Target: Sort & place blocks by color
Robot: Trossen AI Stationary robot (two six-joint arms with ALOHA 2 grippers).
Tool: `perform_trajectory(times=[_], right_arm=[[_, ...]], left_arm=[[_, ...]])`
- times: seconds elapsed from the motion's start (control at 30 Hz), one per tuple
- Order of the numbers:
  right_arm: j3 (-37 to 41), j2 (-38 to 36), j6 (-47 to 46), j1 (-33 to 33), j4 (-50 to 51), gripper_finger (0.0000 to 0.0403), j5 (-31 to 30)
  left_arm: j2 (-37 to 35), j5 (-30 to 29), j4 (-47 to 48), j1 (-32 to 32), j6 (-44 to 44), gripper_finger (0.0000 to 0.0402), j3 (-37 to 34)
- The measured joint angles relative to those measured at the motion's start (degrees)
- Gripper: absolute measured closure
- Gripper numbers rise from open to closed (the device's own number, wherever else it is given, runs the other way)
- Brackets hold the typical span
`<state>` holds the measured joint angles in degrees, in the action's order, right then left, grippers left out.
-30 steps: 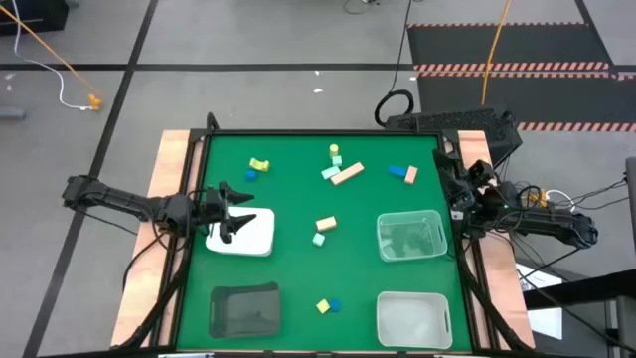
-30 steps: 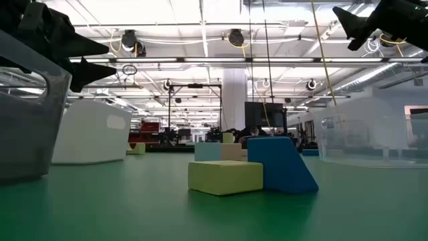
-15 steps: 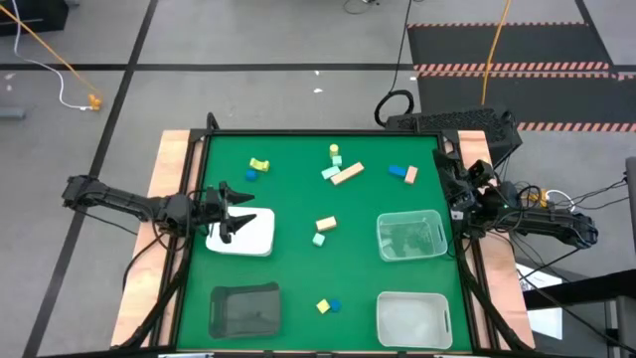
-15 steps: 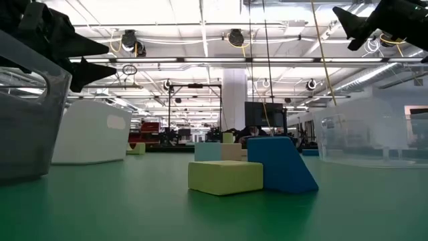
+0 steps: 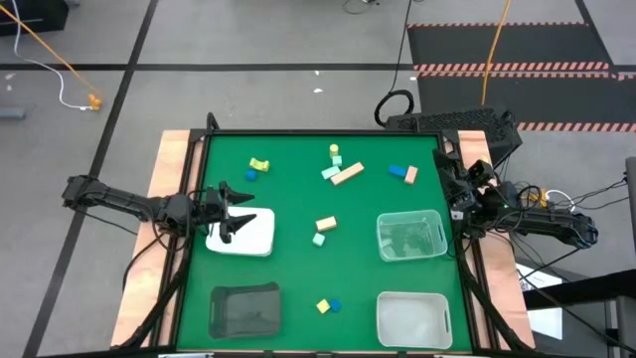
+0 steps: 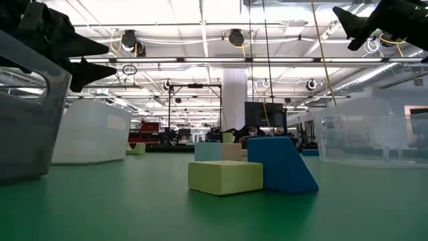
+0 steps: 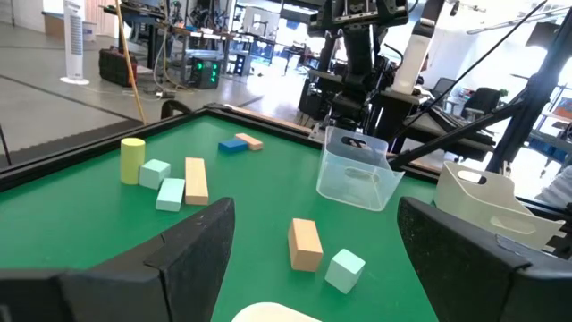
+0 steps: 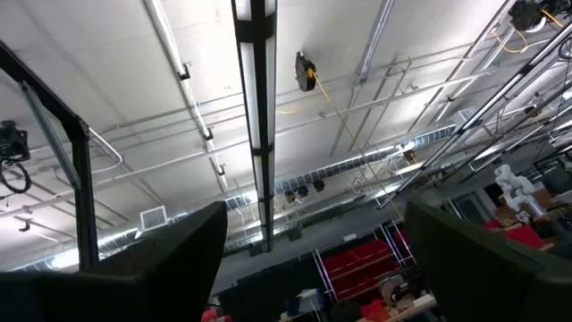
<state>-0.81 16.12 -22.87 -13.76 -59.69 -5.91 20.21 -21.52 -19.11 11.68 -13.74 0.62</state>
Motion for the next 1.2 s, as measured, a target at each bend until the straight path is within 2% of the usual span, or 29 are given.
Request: perform_trajectory(times=[0.87, 1.07, 1.2], right_arm=[[0.0, 0.0, 0.0, 0.0, 0.0, 0.0069, 0.0], [0.0, 0.0, -3.7, 0.0, 0.0, 0.0069, 0.0], [0.0, 0.0, -3.6, 0.0, 0.1, 0.0069, -4.4]], left_arm=[[0.0, 0.0, 0.0, 0.0, 0.0, 0.0089, 0.0], [0.0, 0.0, 0.0, 0.0, 0.0, 0.0089, 0.0], [0.0, 0.0, 0.0, 0.0, 0.0, 0.0089, 0.0]])
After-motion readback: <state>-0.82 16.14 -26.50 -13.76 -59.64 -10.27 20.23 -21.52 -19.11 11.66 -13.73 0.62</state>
